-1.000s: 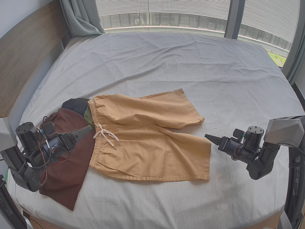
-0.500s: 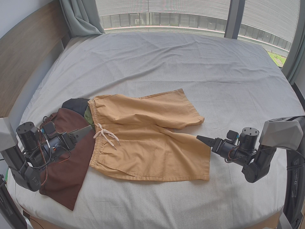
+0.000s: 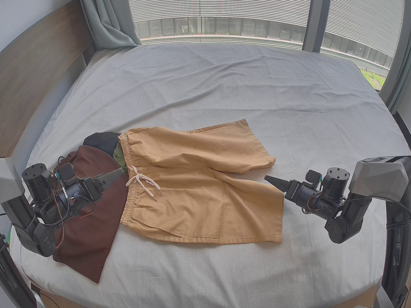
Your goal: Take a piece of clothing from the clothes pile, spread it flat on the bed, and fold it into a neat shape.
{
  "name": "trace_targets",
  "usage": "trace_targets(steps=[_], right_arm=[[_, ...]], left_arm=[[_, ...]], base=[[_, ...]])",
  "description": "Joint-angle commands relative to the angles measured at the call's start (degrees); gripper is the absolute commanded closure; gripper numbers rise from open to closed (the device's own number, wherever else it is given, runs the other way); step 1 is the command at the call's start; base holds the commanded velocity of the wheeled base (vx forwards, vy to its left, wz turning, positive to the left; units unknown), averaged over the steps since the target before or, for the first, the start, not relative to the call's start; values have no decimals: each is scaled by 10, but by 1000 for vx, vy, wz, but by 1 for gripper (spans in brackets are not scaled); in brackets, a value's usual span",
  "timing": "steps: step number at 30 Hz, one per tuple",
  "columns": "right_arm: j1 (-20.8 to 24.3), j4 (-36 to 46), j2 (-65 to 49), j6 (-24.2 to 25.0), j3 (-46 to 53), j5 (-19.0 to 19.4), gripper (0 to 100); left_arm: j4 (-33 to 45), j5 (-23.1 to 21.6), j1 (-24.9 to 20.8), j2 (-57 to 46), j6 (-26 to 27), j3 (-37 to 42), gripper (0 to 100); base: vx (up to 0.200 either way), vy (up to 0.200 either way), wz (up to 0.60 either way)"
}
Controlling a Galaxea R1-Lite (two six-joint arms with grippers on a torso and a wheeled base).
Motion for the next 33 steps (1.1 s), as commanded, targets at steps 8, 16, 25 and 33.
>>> trace_targets(steps=[8, 16, 25, 33], right_arm=[[-2, 3, 6, -1, 22, 0, 0], [3, 2, 0, -2, 31, 0, 0], [3, 0, 0, 1, 1, 0, 0], [3, 0, 3, 1, 3, 0, 100]], left_arm=[[0, -1, 3, 1, 0, -1, 0], [0, -1, 3, 2, 0, -1, 0], [0, 0, 4, 7, 0, -5, 0], [0, 0, 5, 8, 1, -9, 0]], base=[[0, 0, 0], [0, 0, 0], [0, 0, 0], [0, 0, 0]])
